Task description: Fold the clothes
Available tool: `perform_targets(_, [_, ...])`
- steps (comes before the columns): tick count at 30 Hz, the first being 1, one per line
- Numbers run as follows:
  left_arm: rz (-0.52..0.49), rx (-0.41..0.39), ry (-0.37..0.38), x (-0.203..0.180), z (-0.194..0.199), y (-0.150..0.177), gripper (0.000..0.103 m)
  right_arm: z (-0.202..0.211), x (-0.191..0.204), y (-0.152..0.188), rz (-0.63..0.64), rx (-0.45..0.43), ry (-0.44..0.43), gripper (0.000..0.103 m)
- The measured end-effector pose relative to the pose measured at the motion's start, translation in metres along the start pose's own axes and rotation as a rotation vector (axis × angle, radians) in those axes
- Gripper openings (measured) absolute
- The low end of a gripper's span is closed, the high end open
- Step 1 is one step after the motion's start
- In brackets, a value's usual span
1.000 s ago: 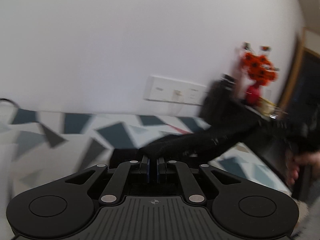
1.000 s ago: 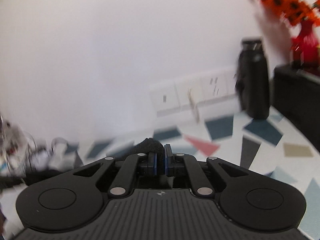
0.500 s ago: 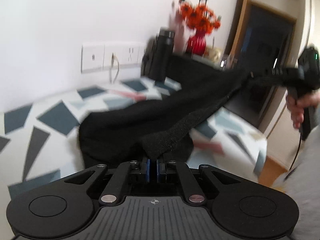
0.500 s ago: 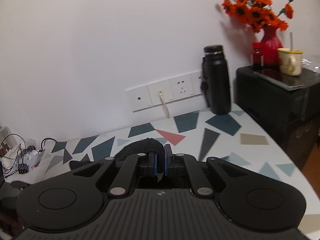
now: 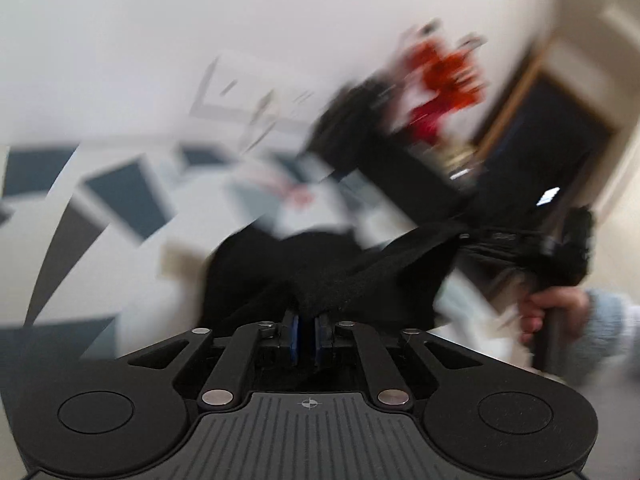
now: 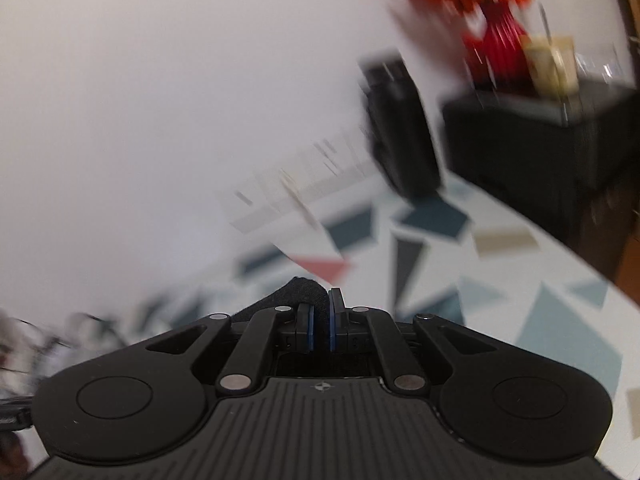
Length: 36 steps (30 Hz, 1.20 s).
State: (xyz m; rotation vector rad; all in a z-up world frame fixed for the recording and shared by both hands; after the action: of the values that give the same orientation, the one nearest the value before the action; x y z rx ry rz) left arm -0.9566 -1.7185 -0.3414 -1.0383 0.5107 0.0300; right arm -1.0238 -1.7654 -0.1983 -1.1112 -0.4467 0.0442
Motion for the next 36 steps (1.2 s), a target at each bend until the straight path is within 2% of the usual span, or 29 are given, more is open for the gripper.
perform_targets(1, [0.010, 0.008, -0.042, 0.008, -0.006, 0.002, 0.034, -0.012, -0.004, 0.009, 0.008, 0.024, 0.024, 0.007])
perform_targets(3, [0.012, -0.011, -0.096, 0.013, -0.007, -0.001, 0.056, -0.032, -0.010, 0.022, 0.023, 0.062, 0.057, 0.007])
perform_targets(4, [-0.004, -0.030, -0.096, 0.011, -0.002, -0.004, 0.063, -0.039, -0.012, 0.026, 0.029, 0.077, 0.066, 0.007])
perform_targets(6, [-0.054, -0.049, -0.090, 0.005, 0.007, -0.010, 0.068, -0.047, -0.015, 0.030, 0.038, 0.094, 0.059, 0.007])
perform_targets(11, [-0.294, 0.018, -0.069, -0.024, 0.020, -0.005, 0.071, -0.057, -0.024, 0.037, 0.005, 0.126, 0.050, 0.007])
perform_targets(16, [-0.544, 0.092, -0.025, -0.064, 0.007, 0.013, 0.074, -0.065, -0.031, 0.043, -0.034, 0.146, 0.055, 0.007])
perform_targets(20, [-0.729, 0.168, -0.014, -0.074, -0.005, 0.037, 0.072, -0.069, -0.038, 0.039, -0.086, 0.142, 0.056, 0.007])
perform_targets(23, [-0.859, 0.186, -0.001, -0.079, -0.014, 0.049, 0.062, -0.069, -0.040, 0.038, -0.095, 0.144, 0.049, 0.007])
perform_targets(25, [-0.924, 0.180, 0.012, -0.083, -0.017, 0.052, 0.043, -0.066, -0.038, 0.038, -0.068, 0.135, 0.051, 0.008])
perform_targets(26, [-0.900, 0.157, 0.007, -0.080, -0.017, 0.048, 0.033, -0.065, -0.038, 0.039, -0.053, 0.129, 0.052, 0.008])
perform_targets(27, [-0.821, 0.126, -0.015, -0.070, -0.016, 0.040, 0.013, -0.063, -0.037, 0.039, -0.043, 0.125, 0.054, 0.008])
perform_targets(34, [-0.266, -0.088, -0.162, -0.002, -0.011, -0.013, 0.013, -0.053, -0.038, 0.039, -0.028, 0.127, 0.055, 0.008])
perform_targets(35, [-0.186, -0.118, -0.182, 0.009, -0.010, -0.021, 0.015, -0.053, -0.037, 0.040, -0.020, 0.133, 0.055, 0.008])
perform_targets(36, [-0.106, -0.148, -0.202, 0.019, -0.010, -0.028, 0.021, -0.053, -0.037, 0.041, -0.017, 0.136, 0.055, 0.008])
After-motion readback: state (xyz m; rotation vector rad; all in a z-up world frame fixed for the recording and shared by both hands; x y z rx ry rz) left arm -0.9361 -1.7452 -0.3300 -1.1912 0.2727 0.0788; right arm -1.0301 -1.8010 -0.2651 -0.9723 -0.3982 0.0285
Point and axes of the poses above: each gripper's, at about its wrist camera, not at the fingertips, and z roughly against the way its jaws point, x to its left, y to its underside, the point moved 7 cm from there along -z, roughly the way its jaws point, and after that the axes turned 14 degrees about -x, right-handed, at the moved point
